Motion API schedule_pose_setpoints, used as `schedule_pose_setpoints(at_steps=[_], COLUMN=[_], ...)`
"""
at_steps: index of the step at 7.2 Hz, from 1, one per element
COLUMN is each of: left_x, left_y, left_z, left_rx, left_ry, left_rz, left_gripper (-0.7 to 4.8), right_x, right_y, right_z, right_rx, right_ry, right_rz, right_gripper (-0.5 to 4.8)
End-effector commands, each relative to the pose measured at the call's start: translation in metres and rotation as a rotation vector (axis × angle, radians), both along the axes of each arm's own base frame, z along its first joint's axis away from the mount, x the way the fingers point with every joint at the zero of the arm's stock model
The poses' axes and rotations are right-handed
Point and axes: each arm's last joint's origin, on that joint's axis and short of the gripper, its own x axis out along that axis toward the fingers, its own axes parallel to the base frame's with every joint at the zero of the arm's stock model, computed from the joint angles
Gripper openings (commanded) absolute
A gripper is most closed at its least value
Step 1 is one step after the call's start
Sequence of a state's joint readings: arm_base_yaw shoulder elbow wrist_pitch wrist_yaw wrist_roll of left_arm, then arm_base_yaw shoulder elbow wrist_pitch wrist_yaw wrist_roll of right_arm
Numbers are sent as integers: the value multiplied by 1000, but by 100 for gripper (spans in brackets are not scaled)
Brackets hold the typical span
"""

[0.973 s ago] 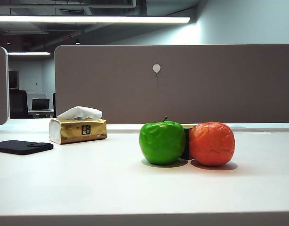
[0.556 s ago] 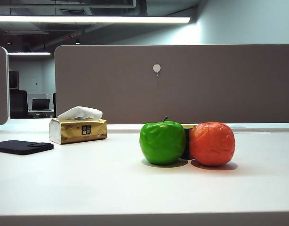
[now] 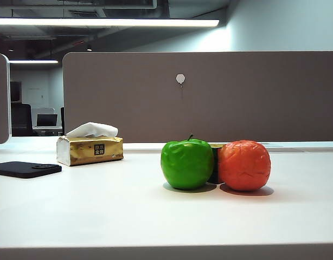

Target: Move all the fruits on the tabletop near the face of the Rubik's cube that has the color most similar to each fruit.

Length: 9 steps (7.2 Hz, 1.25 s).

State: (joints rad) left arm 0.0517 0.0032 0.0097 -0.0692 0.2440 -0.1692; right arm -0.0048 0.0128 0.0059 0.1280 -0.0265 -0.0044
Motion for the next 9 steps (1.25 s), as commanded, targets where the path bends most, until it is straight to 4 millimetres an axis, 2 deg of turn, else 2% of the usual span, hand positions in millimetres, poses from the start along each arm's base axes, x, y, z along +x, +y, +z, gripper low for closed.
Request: schedule_pose_setpoints(at_steps=[1,3,4,9], left_x=[0,0,0,1], left_y=[1,2,5,5], left_z=[-3,-2,-1,6], left_rx=[47,197,282,269], left_ry=[24,-4,-21,-86], left_rz=[44,71,141,171], left_gripper=[-5,-5,-5,-5], right_x=[0,0,0,-1], right_y=[0,-2,-1,-1], right_z=[-1,0,2,5], right_rx=[-47,-49,-49,-49], right_ry=[-1,-1,-24,-62], right_rz=[-13,-66,-55,-56], right_gripper=[-1,-1,0,0])
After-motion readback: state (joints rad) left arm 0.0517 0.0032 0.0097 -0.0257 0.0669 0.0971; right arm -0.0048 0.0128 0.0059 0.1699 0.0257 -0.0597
